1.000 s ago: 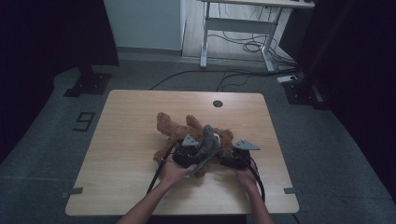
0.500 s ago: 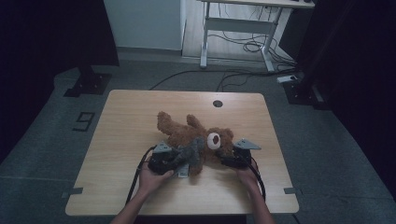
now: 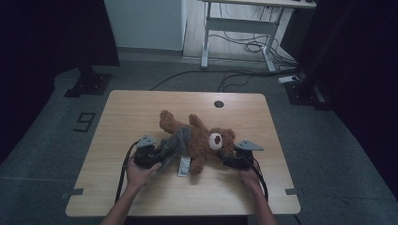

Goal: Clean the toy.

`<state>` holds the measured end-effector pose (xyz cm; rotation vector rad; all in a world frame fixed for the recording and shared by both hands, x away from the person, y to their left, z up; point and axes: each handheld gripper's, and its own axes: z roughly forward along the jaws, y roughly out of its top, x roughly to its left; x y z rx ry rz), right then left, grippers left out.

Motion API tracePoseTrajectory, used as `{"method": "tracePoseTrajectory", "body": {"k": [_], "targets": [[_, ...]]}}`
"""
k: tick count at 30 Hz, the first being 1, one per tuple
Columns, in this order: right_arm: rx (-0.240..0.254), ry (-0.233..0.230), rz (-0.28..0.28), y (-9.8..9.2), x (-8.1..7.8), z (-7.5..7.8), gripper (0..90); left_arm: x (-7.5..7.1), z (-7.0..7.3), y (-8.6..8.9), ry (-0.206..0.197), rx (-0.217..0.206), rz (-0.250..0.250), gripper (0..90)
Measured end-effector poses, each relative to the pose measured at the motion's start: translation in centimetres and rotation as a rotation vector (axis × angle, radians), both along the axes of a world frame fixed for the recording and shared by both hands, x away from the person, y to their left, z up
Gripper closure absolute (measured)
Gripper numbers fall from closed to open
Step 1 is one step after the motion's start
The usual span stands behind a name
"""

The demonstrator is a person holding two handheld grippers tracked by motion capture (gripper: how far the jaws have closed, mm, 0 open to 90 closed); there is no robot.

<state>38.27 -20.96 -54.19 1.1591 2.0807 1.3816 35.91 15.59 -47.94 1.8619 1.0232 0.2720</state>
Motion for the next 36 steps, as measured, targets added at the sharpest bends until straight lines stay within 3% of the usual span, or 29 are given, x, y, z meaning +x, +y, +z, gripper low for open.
{"method": "tracePoseTrajectory", "body": {"k": [4,8,10,14,17,20,22,25,27,30,33,36], "targets": [[-0.006,-0.006,0.002,0.0,-0.1,0.0,28.6,2.6,1.2,-0.1,-0.004,0.005,0.054,77.6],[-0.001,-0.005,0.002,0.0,-0.1,-0.1,28.9,5.1,0.0,-0.2,0.081,0.002,0.062,78.0],[0.001,-0.006,0.002,0.1,-0.1,-0.1,29.0,5.2,-0.7,0.0,0.09,0.01,0.071,78.3],[-0.002,-0.007,0.003,0.1,-0.1,-0.1,29.1,5.3,-1.9,1.3,0.144,0.03,0.092,78.5],[-0.007,-0.007,0.004,0.1,-0.2,-0.1,29.1,5.1,-2.9,1.9,0.199,0.056,0.064,78.7],[-0.006,-0.006,0.003,0.1,-0.2,-0.1,29.2,4.7,-3.3,2.3,0.206,0.082,0.059,78.7],[-0.006,-0.006,0.001,0.2,-0.2,-0.1,29.2,4.5,-2.9,2.7,0.191,0.072,0.068,78.5],[-0.002,-0.002,-0.002,0.1,-0.2,-0.1,29.3,4.4,-1.2,2.7,0.128,0.027,0.071,78.6],[0.002,-0.001,-0.004,0.1,-0.1,-0.1,29.4,4.5,0.3,2.3,0.086,-0.003,0.053,78.5],[0.001,-0.001,-0.004,0.1,-0.2,-0.1,29.5,5.1,2.3,0.9,0.032,-0.009,0.043,78.5],[0.001,-0.002,-0.004,0.1,-0.2,-0.1,29.5,6.2,3.0,-1.1,0.03,0.008,0.025,78.5],[0.001,-0.002,-0.004,0.1,-0.2,-0.2,29.5,7.0,2.3,-2.9,0.051,0.058,0.023,78.5]]}}
